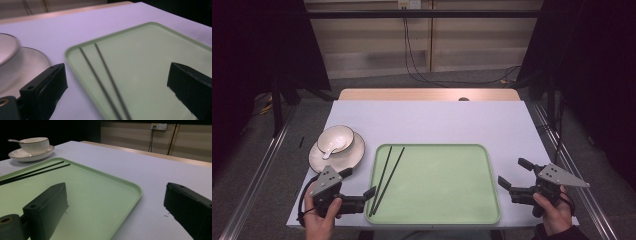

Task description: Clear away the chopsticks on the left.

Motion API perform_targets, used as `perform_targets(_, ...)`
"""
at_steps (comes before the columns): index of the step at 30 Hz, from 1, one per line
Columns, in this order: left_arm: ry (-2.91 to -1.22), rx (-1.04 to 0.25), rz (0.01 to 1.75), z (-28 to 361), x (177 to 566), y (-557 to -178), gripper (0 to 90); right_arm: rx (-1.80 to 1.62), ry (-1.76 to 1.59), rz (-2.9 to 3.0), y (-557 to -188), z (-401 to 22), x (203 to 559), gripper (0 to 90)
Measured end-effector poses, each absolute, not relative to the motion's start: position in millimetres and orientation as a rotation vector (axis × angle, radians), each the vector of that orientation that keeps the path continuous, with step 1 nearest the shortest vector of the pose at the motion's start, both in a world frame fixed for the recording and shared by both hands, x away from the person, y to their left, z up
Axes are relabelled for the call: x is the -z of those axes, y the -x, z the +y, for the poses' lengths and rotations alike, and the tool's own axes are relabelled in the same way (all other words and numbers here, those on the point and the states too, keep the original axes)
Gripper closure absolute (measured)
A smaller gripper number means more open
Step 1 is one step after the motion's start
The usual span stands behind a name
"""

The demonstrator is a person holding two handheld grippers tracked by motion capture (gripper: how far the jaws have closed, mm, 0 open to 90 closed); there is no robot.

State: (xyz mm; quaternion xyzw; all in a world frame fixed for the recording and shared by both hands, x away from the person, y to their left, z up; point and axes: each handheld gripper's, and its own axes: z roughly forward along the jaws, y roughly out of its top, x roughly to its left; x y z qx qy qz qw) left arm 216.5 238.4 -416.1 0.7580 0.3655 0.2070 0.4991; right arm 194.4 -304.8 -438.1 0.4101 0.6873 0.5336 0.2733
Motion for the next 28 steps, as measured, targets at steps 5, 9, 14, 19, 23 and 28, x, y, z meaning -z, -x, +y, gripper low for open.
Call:
perform_targets(5,-1.777,-0.546,0.927,261,418,-209,2.2,-1.436,-1.097,1.848,-194,-306,438,4.6)
perform_targets(9,-1.706,-0.585,0.976,272,426,-200,2.2,-1.435,-1.111,1.835,-193,-306,438,4.6)
perform_targets(14,-1.649,-0.599,1.002,283,428,-197,2.2,-1.435,-1.111,1.838,-194,-307,438,4.5)
perform_targets(19,-1.612,-0.612,1.027,301,432,-194,1.4,-1.429,-1.121,1.826,-193,-309,439,4.5)
perform_targets(23,-1.594,-0.604,1.023,305,431,-192,2.0,-1.426,-1.123,1.833,-193,-309,439,4.6)
perform_targets(28,-1.591,-0.618,1.017,304,431,-191,1.8,-1.411,-1.133,1.826,-196,-310,440,4.6)
